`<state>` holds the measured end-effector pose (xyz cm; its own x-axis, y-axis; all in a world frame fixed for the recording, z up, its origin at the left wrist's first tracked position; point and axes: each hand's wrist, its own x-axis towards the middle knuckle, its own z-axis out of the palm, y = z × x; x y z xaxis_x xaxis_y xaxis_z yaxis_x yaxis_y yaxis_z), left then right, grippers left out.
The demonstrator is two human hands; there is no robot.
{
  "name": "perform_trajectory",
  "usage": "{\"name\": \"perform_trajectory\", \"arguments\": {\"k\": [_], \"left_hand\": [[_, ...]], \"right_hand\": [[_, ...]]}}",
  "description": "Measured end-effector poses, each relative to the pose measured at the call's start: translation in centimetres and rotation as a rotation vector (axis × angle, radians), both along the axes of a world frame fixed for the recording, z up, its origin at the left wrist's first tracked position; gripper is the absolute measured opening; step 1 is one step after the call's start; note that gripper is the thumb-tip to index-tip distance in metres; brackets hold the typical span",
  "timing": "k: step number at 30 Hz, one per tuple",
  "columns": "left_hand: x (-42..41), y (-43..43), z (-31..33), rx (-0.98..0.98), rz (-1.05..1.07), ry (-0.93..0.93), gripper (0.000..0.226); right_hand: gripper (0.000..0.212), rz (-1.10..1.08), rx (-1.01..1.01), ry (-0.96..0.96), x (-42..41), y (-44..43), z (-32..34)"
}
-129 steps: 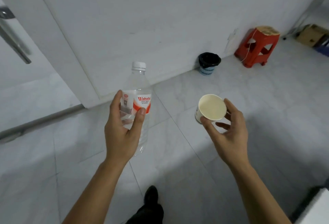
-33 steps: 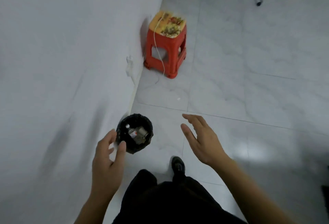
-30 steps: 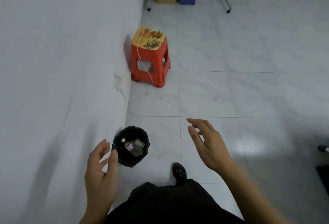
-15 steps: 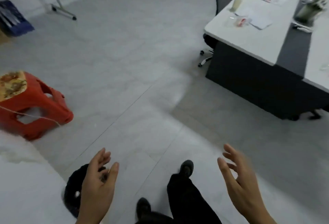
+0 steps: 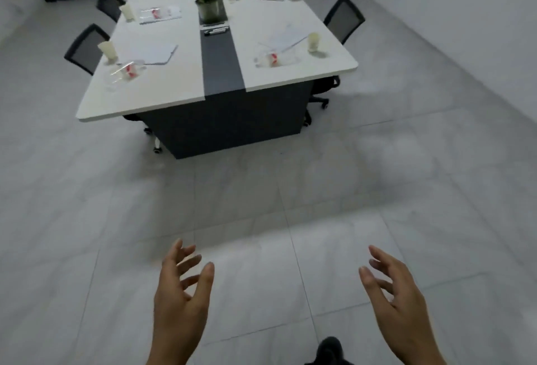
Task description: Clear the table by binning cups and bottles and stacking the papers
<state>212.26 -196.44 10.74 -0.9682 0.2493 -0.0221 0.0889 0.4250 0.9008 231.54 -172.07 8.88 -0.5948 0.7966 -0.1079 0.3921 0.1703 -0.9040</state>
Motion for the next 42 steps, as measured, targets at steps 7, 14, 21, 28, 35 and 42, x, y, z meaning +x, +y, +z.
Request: {"name": "perform_trajectory", "arguments": {"k": [7,14,21,28,35,42], "left_hand": [[-1.2,18.2,0.7,-0.046,-0.247,-0.013,0.064],[-7.6,31.9,-1.9,-0.031,-0.232,-0.065,0.060],[-18.5,52.6,-2.5,-0.034,-0.322,-0.064,0.066],[-28.0,75.5,2.5,-0.001,-0.532,0.043,0.067],[-32.6,96.9,-0.2,-0.005,-0.525,0.043,0.064],[-37.9,113.2,3.1,-0.035,-0.397,0.054,0.061]], "right_hand": [[0.043,-0.111,-0.019,0.017,0.2,14.5,0.8],[0.042,-0.109,-0.120,-0.010,-6.0,28.8,-2.2],[0.047,-0.215,-0.107,-0.023,-15.1,47.3,-1.2],[0.050,-0.369,-0.012,0.084,-19.6,65.6,3.5],[0.050,-0.436,-0.021,0.097,-24.5,85.5,-1.5],[0.046,-0.211,-0.014,0.035,-33.3,108.6,2.1]]}}
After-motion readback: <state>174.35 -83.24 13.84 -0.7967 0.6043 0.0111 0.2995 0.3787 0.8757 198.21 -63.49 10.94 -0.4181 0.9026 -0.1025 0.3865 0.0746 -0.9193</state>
